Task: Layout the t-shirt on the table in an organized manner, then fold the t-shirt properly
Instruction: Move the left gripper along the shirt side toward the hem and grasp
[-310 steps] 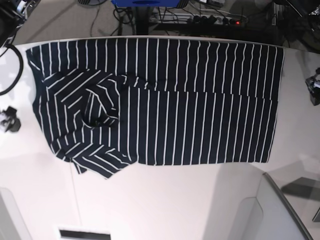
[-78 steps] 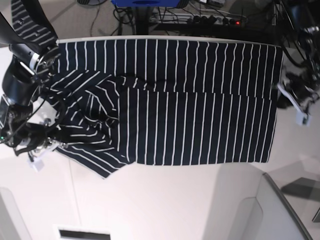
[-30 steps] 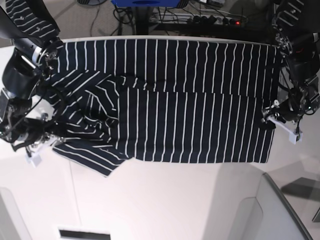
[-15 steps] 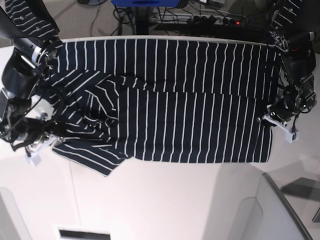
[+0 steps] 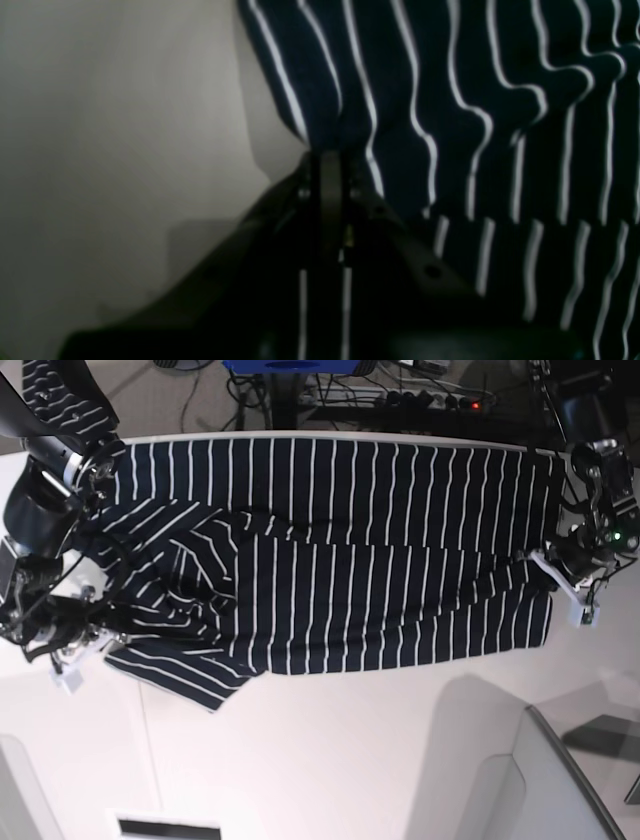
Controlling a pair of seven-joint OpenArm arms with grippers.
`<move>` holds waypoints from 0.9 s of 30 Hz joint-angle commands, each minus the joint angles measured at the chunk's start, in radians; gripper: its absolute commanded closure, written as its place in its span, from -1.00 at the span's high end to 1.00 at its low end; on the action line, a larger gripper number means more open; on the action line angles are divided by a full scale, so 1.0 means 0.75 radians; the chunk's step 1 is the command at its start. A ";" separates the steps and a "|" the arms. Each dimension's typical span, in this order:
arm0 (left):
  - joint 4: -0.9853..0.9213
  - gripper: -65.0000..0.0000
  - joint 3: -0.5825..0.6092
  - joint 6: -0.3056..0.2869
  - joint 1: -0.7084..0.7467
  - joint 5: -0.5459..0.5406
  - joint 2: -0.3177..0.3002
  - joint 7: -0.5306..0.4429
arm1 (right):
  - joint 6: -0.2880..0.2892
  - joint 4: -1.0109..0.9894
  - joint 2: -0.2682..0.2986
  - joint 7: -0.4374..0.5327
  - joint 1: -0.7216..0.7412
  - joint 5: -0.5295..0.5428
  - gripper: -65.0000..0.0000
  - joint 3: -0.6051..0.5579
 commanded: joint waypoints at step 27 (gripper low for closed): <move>0.337 0.70 -0.176 -0.002 0.149 -0.011 -0.032 0.199 | 0.005 0.020 0.015 0.013 0.037 0.015 -1.00 -0.002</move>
